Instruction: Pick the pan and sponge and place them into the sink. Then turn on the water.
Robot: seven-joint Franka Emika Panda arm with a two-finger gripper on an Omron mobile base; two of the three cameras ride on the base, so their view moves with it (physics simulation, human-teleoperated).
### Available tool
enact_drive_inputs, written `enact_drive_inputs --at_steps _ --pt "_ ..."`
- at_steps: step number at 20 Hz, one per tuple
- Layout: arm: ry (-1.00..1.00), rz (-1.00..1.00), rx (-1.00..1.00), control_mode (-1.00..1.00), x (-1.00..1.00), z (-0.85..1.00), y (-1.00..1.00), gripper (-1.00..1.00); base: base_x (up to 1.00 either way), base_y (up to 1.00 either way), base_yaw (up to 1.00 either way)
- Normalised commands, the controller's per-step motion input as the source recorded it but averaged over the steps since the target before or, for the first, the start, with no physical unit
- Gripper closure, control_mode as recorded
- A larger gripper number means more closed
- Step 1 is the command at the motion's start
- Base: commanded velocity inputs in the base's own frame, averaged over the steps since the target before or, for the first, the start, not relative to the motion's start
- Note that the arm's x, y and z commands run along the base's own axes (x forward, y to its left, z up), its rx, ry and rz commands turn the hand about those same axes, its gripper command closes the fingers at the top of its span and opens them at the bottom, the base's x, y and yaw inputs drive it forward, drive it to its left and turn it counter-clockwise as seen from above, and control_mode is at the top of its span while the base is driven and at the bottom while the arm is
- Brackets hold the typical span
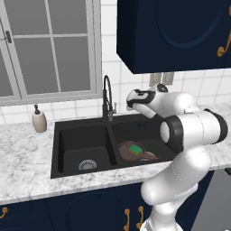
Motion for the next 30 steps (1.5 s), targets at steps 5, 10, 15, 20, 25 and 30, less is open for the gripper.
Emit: enact_drive_inputs --at_steps 5,10,15,20,25,30 --pt "-0.13 0.0 0.01 -1.0 0.26 0.0 0.01 -1.0 0.0 0.0 0.0" --pt "-0.17 0.0 0.0 -1.0 0.27 -0.18 0.0 -1.0 0.0 0.0 0.0" --pt "-0.15 0.0 0.0 -1.0 0.15 -0.37 0.0 -1.0 0.0 0.0 0.0" --pt "-0.19 0.0 0.0 -1.0 0.0 -0.18 0.0 -1.0 0.0 0.0 0.0" --pt "-0.23 0.0 0.04 -1.0 0.0 -0.48 0.0 -1.0 0.0 0.0 0.0" --pt "-0.13 0.0 0.1 -1.0 0.0 -0.59 -0.02 -1.0 0.0 0.0 0.0"
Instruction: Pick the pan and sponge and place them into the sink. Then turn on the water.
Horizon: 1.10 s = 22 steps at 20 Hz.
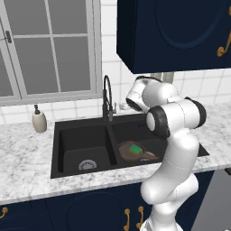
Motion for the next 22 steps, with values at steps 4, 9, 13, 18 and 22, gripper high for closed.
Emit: enact_drive_inputs --at_steps 4,9,13,18,22 --pt "-0.13 0.0 0.08 -1.0 0.0 -0.56 -0.04 -1.0 0.0 0.0 0.0" --pt "-0.13 0.0 0.03 -1.0 0.0 -0.28 0.0 -1.0 0.0 0.0 0.0" --pt "-0.1 0.01 0.05 -1.0 0.06 0.0 0.0 -1.0 0.0 0.0 0.0" --pt "-0.07 0.01 0.1 -1.0 0.13 0.0 -0.1 -1.0 0.0 0.0 0.0" --pt "-0.05 0.0 0.11 -1.0 0.21 0.0 -0.12 -1.0 0.0 0.0 0.0"
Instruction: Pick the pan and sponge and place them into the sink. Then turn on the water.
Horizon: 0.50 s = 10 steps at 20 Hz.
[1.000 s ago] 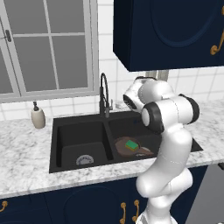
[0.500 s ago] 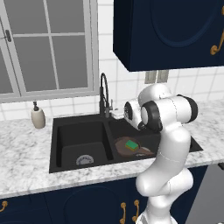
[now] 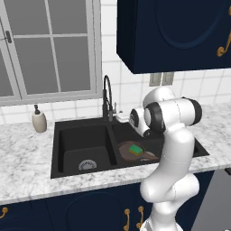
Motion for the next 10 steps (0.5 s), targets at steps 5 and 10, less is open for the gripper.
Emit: enact_drive_inputs --at_steps 5,10 --pt "-0.03 0.02 0.08 -1.0 0.22 0.0 -0.05 -1.0 0.0 0.0 0.0" --pt "-0.01 0.03 0.02 -1.0 0.33 0.0 0.0 -1.0 0.0 0.0 0.0"
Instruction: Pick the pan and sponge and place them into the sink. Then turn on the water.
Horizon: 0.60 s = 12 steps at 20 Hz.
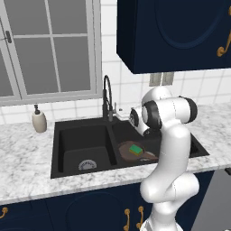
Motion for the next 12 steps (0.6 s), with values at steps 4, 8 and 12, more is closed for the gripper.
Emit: enact_drive_inputs --at_steps 4,8,12 --pt "0.0 0.05 0.02 -1.0 0.36 0.0 0.0 -1.0 0.0 0.0 0.0" --pt "0.0 0.05 0.01 -1.0 0.16 0.0 0.0 -1.0 0.0 0.0 0.0" --pt "0.0 0.01 0.0 -1.0 0.0 0.0 0.03 -1.0 0.0 0.0 0.0"
